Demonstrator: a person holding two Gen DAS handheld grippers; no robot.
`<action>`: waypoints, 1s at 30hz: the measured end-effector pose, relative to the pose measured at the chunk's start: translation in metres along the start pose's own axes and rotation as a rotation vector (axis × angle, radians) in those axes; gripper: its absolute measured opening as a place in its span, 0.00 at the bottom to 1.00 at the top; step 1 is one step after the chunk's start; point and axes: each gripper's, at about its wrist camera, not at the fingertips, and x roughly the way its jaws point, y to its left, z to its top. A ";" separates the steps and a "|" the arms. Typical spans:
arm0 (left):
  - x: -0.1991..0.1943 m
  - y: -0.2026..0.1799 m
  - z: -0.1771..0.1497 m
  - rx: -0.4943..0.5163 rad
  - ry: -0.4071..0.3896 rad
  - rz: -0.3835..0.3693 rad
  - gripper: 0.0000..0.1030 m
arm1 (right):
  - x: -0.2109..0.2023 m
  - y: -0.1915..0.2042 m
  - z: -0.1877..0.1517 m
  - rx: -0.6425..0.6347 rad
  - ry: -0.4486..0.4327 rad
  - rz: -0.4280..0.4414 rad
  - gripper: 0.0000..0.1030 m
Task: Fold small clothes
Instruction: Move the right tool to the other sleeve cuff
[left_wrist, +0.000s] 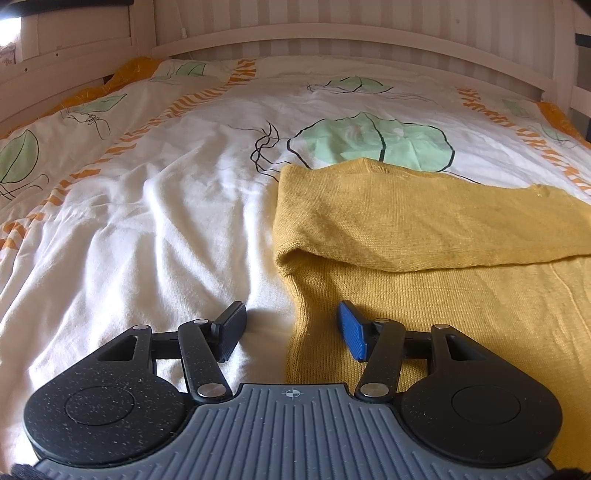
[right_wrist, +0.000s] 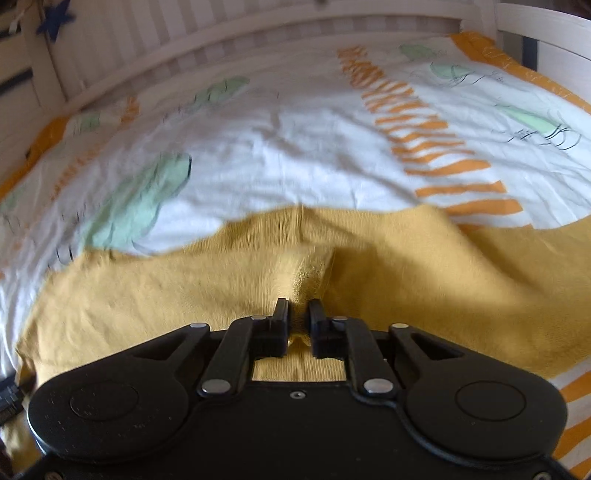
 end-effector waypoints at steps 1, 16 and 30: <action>0.000 0.000 0.000 0.002 0.000 0.001 0.52 | 0.003 0.000 -0.002 0.000 0.014 -0.004 0.28; -0.002 -0.002 0.003 0.010 0.011 0.018 0.54 | -0.043 -0.049 -0.023 0.055 -0.002 0.044 0.67; -0.028 -0.049 0.055 -0.069 0.044 -0.175 0.52 | -0.088 -0.169 -0.001 0.131 -0.042 -0.190 0.67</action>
